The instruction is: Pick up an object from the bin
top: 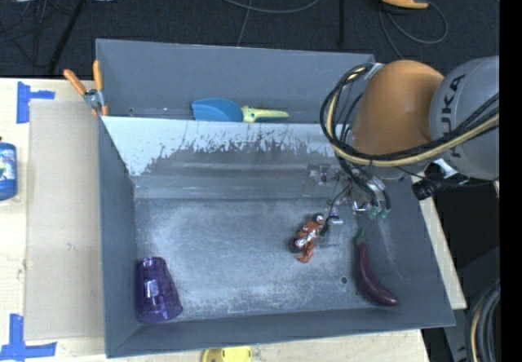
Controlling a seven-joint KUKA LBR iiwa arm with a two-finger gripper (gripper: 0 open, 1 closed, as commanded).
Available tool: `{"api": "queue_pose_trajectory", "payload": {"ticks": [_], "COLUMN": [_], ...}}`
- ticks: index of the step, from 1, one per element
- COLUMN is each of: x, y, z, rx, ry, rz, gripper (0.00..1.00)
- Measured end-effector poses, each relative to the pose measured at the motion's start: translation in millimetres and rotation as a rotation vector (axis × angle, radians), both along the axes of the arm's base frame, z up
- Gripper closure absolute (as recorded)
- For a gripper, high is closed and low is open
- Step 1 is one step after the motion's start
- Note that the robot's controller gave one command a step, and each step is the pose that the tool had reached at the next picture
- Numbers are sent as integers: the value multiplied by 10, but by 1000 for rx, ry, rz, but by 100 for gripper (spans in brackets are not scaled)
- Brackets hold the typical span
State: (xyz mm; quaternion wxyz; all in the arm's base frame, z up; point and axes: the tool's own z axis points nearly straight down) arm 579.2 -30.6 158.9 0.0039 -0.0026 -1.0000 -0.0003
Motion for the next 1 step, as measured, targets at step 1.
{"api": "queue_pose_trajectory", "payload": {"ticks": [1], "x": [16], "y": [1], "z": [47], "rx": [0], "ry": [-7], "rz": [1], "gripper": [0]}}
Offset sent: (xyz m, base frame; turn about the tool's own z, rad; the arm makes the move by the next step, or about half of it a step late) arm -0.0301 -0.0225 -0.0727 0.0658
